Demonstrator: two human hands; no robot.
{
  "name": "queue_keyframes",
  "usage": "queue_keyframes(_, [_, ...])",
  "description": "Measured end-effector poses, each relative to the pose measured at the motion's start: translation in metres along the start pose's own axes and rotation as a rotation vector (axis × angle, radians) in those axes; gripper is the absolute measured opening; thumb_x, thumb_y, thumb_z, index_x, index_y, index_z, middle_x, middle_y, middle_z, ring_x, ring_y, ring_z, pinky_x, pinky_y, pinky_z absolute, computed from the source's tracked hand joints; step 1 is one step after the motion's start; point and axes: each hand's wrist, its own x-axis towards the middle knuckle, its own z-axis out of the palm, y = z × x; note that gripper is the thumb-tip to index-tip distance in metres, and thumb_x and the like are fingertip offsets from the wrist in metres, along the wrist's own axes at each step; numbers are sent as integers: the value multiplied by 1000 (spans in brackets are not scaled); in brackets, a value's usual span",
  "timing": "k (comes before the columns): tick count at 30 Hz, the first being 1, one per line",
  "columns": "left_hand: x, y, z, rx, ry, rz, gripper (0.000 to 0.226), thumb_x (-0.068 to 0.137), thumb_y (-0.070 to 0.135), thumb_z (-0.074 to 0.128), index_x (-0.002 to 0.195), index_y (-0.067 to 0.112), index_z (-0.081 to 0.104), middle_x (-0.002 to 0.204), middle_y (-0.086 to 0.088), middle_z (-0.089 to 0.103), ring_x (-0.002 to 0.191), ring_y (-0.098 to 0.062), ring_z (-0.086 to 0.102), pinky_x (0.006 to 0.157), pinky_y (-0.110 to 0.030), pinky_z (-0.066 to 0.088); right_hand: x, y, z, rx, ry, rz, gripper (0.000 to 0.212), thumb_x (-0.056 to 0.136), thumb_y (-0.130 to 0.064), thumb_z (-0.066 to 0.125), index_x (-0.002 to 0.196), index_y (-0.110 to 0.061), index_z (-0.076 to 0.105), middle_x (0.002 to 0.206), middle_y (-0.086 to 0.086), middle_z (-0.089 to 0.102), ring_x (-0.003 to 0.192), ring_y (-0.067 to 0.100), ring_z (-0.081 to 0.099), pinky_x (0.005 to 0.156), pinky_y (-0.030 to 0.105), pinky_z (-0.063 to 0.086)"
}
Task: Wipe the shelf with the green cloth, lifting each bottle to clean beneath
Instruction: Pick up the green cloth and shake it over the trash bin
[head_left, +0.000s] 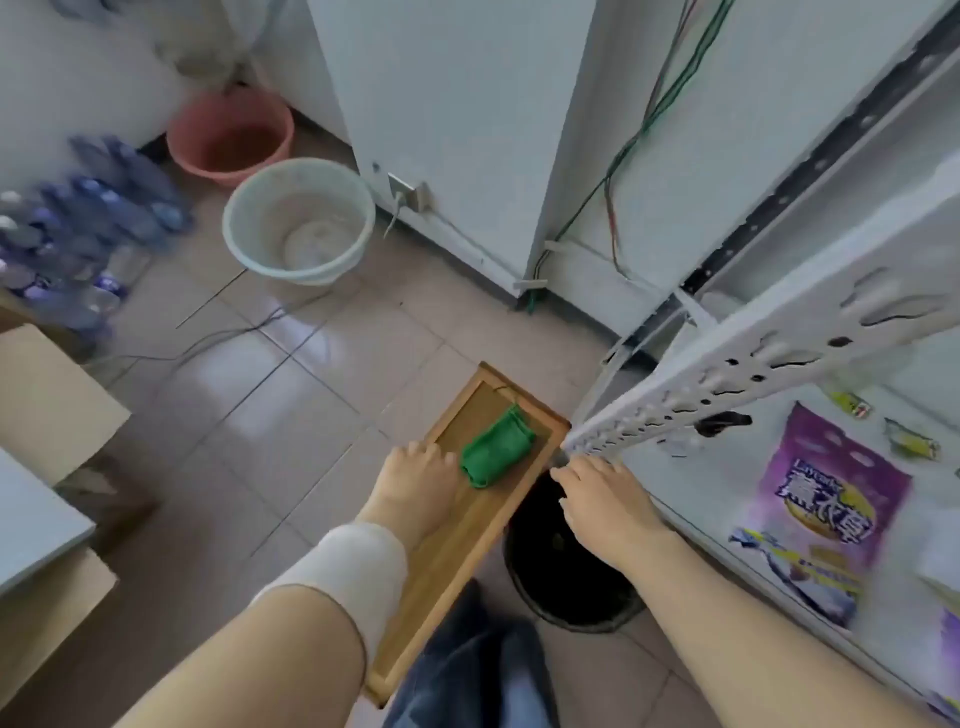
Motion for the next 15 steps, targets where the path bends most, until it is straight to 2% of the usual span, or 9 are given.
queue_keyframes(3, [38,0,59,-217,-31,-112,27,92,14,36,117,10,46,115,-9,55,105,-27,53,86,-36,44,50,5,51,98,-52,63,42,95,-28,38,135,-16,36,135,4,44,125,24,39,100,36,34])
queue_keyframes(7, [90,5,106,-518,67,-275,25,91,14,38,115,10,45,111,-9,56,87,-22,50,66,-32,39,113,4,95,333,23,170,40,93,-30,43,131,-16,43,132,3,47,122,21,42,92,33,40])
queue_keyframes(9, [116,6,120,-704,188,-369,36,92,26,44,125,11,43,120,-7,55,99,-22,54,73,-34,45,133,0,111,488,120,247,36,92,-29,46,126,-16,48,125,2,49,114,21,48,83,30,41])
queue_keyframes(11, [138,6,134,-815,258,-390,42,91,33,48,129,15,43,125,-3,55,110,-21,54,83,-33,48,145,-3,123,646,154,319,32,91,-26,49,121,-15,52,120,4,52,104,20,54,80,26,41])
queue_keyframes(15, [161,6,151,-883,178,-314,40,87,32,55,123,15,49,118,-2,57,104,-20,56,83,-33,50,159,-4,134,855,114,415,28,91,-22,51,116,-12,55,116,7,54,101,20,57,87,28,44])
